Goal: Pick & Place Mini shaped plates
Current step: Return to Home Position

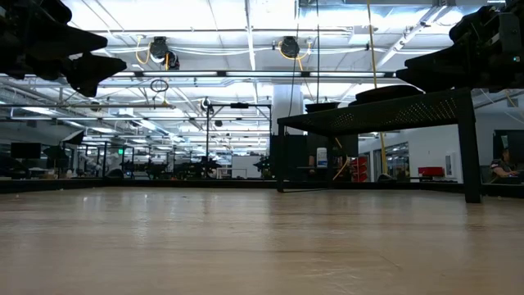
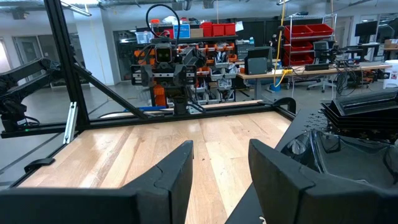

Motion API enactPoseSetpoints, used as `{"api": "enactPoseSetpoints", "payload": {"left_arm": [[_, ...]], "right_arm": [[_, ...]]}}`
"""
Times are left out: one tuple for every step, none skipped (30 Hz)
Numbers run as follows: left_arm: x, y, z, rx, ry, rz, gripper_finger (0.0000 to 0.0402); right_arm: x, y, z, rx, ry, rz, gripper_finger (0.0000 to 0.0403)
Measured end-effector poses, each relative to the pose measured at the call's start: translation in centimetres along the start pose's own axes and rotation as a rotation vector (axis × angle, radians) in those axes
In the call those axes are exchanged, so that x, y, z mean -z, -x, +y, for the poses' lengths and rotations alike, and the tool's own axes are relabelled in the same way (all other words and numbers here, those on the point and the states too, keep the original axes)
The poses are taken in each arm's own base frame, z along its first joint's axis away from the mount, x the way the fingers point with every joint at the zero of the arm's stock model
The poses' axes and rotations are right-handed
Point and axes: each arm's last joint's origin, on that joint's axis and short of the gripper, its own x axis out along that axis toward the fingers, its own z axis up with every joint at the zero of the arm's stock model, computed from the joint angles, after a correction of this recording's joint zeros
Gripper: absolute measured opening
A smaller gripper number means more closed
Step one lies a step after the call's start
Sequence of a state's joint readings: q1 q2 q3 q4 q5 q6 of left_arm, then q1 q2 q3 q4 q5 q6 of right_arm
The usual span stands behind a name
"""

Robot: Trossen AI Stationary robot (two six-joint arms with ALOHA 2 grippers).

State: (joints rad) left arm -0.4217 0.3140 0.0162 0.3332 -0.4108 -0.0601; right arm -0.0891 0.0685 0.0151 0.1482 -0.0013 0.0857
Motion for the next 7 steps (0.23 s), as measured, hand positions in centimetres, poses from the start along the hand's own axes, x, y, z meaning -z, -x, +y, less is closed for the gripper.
{"api": "enactPoseSetpoints", "payload": {"left_arm": [[0.0,0.0,0.0,0.0,0.0,0.0,0.0258],[0.0,0.0,0.0,0.0,0.0,0.0,0.0256],[0.0,0.0,0.0,0.0,0.0,0.0,0.0254],[0.0,0.0,0.0,0.0,0.0,0.0,0.0252],[0.0,0.0,0.0,0.0,0.0,0.0,0.0251],[0.0,0.0,0.0,0.0,0.0,0.0,0.025],[0.0,0.0,0.0,0.0,0.0,0.0,0.0249]], "right_arm": [[0.0,0.0,0.0,0.0,0.0,0.0,0.0145],[0.01,0.0,0.0,0.0,0.0,0.0,0.0146],[0.01,0.0,0.0,0.0,0.0,0.0,0.0146],[0.01,0.0,0.0,0.0,0.0,0.0,0.0145],[0.01,0.0,0.0,-0.001,0.0,0.0,0.0145],[0.0,0.0,0.0,0.0,0.0,0.0,0.0144],[0.0,0.0,0.0,-0.001,0.0,0.0,0.0144]]}}
